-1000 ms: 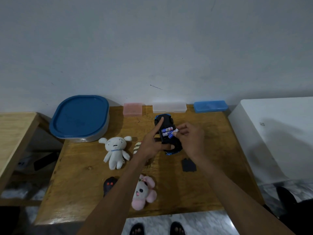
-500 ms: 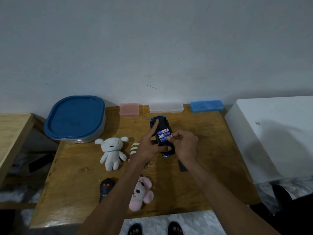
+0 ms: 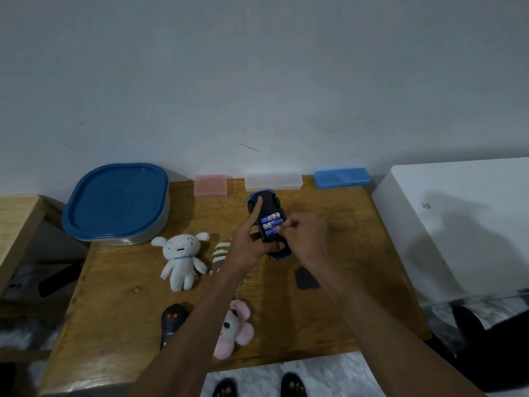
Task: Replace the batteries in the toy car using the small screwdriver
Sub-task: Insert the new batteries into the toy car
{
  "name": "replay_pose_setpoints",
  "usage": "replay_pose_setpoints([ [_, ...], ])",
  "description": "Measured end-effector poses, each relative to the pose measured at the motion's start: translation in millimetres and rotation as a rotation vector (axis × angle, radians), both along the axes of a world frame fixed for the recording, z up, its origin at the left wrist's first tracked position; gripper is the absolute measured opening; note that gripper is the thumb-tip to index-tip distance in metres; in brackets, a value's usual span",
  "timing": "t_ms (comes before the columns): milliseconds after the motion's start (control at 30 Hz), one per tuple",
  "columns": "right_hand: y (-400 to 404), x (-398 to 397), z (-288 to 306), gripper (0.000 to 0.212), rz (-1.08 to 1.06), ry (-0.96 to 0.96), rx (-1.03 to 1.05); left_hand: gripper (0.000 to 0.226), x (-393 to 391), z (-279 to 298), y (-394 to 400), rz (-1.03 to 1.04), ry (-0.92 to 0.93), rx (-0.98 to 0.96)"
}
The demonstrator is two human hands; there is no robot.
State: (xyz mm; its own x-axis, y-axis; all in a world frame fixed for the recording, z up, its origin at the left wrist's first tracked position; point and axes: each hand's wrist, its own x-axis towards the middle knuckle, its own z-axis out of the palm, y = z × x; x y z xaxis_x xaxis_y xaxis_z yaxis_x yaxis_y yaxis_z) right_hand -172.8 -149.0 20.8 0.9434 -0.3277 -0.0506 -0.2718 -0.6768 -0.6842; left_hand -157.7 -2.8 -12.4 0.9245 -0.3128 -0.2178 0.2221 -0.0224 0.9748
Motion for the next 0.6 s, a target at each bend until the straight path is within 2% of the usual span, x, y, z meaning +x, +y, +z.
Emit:
replay_pose_setpoints([
  [67,-6.7,6.6,1.8,0.010,0.009,0.069,0.001,0.111,-1.5,0.7,-3.5,-0.002,0.023,-0.010],
  [133,-14.2,12.3,4.6,0.009,-0.006,0.107,0.086,0.109,-3.1,1.2,-6.5,0.006,0.033,-0.023],
  [300,-33.5,6.5,-2.1,0.017,-0.262,0.010,0.294,0.112,-0.7,-2.3,-6.7,-0.010,0.033,-0.001],
  [467,-41.1,-16.3,-44.1,0.018,-0.349,0.150,0.263,0.112,3.7,3.0,-8.4,-0.052,0.021,0.018],
  [567,-41.9,-30.9,-64.6,0.003,-0.332,0.278,0.189,0.113,9.1,3.1,-11.9,-0.102,0.000,0.061],
  [600,-41.5,-35.3,-69.1,0.014,-0.317,0.320,0.160,0.114,10.4,2.6,-13.1,-0.113,0.001,0.072],
])
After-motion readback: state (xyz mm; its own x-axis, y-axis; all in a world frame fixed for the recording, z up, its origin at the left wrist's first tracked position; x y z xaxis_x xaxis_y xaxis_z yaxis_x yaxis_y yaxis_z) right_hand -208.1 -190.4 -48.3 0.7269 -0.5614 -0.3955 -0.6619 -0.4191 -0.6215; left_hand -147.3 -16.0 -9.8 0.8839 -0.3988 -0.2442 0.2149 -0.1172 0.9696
